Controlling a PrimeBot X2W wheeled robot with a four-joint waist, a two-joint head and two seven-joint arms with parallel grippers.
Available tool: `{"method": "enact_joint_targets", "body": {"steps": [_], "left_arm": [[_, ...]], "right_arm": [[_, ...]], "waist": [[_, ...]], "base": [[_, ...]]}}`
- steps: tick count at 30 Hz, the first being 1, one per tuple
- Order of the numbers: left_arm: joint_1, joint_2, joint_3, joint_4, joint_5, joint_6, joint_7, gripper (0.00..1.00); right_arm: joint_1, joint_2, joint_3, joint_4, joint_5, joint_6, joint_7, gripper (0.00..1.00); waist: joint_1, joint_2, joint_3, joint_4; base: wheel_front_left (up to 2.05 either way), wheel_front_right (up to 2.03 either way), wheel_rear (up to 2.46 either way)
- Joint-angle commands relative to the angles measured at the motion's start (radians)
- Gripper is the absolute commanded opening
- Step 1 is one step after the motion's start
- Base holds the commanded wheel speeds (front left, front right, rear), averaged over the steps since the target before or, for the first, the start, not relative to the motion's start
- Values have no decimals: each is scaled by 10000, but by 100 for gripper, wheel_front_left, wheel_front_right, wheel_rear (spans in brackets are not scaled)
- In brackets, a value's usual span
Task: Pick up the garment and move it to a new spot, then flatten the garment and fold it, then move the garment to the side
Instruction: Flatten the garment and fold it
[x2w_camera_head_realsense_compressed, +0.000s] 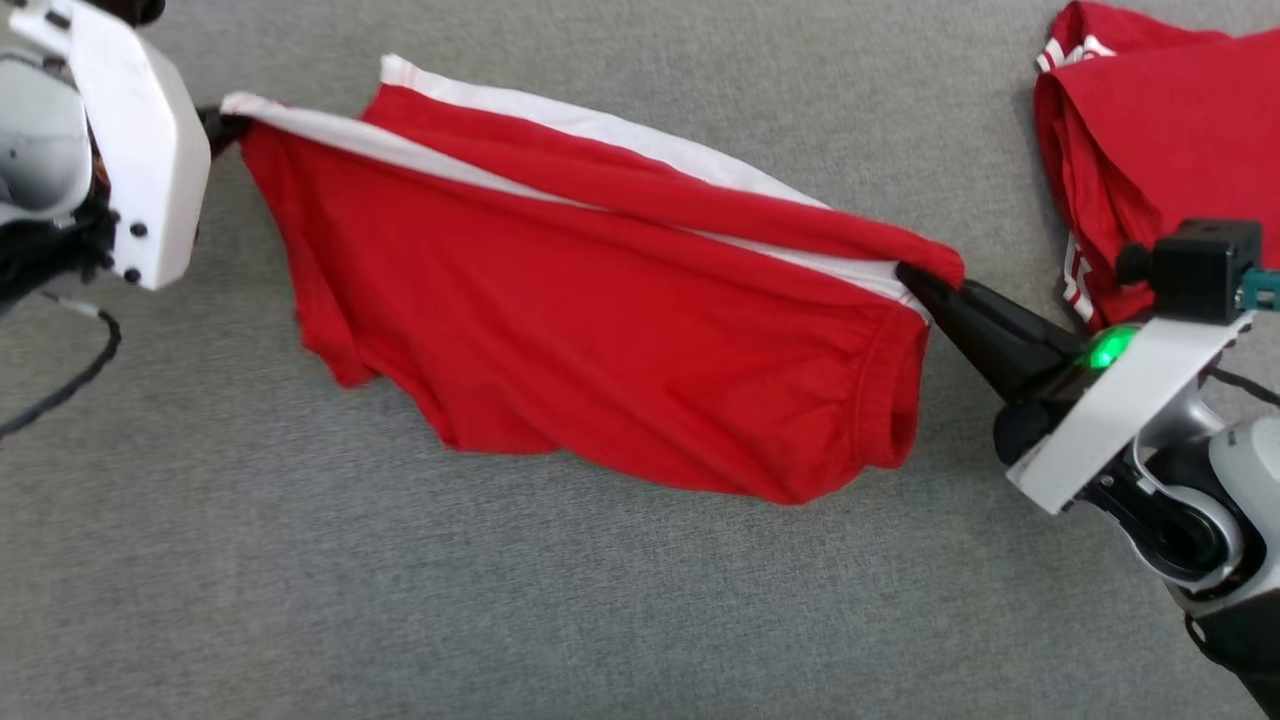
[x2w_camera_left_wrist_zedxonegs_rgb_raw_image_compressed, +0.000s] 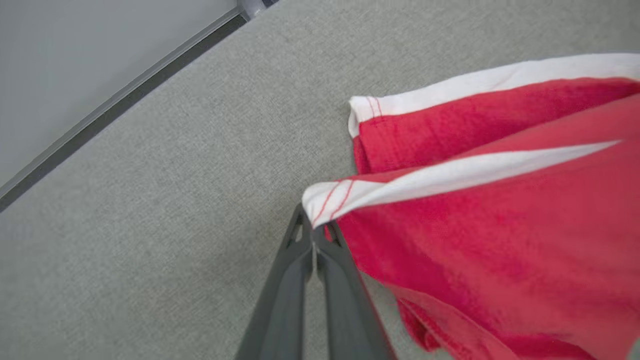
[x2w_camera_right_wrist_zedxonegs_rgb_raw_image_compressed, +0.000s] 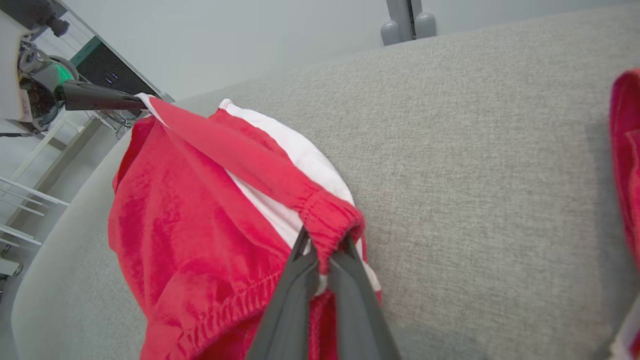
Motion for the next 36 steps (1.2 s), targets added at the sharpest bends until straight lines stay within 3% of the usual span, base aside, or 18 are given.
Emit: {"method": "enact_joint_targets", "body": {"steps": [1, 6, 7, 8, 9, 16, 23, 29, 36], "left_arm": [[-258, -5, 21, 150, 90, -50, -5, 0], [-887, -465, -174, 991, 278, -339, 172, 0], [-930, -541, -218, 1202, 291, -359, 195, 5], [-944, -618, -265, 1405, 286, -373, 222, 75], [-973, -680, -283, 1568, 296, -409, 182, 100], [-655, -948, -370, 2269, 85, -648, -345, 100], [154, -873, -154, 2430, -921, -774, -385, 100], [911, -854, 283, 2462, -2269, -589, 82, 100], [1255, -727, 317, 2576, -2716, -192, 563, 100]], "right_arm": [[-240, 78, -100, -28, -85, -3, 27, 0], [-542, 436, -110, 60, -392, -3, 89, 0], [-579, 486, -106, 97, -419, -3, 147, 13], [-598, 550, -101, 144, -431, -3, 193, 42], [-604, 613, -85, 193, -437, -3, 255, 100], [-143, 549, -198, 351, -333, -1, 587, 100], [819, 456, -936, -91, -422, -1, -35, 100], [1563, 604, -1499, -426, -487, -1, -496, 100], [1817, 826, -1793, -641, -633, -1, -597, 100]], "waist": [[0, 0, 467, -387], [0, 0, 738, -560], [0, 0, 752, -579], [0, 0, 751, -594], [0, 0, 733, -607], [0, 0, 16, -512], [0, 0, -891, -401], [0, 0, -1013, -634], [0, 0, -744, -1099]], "base": [[0, 0, 0], [0, 0, 0], [0, 0, 0], [0, 0, 0], [0, 0, 0], [0, 0, 0], [0, 0, 0], [0, 0, 0], [0, 0, 0]]}}
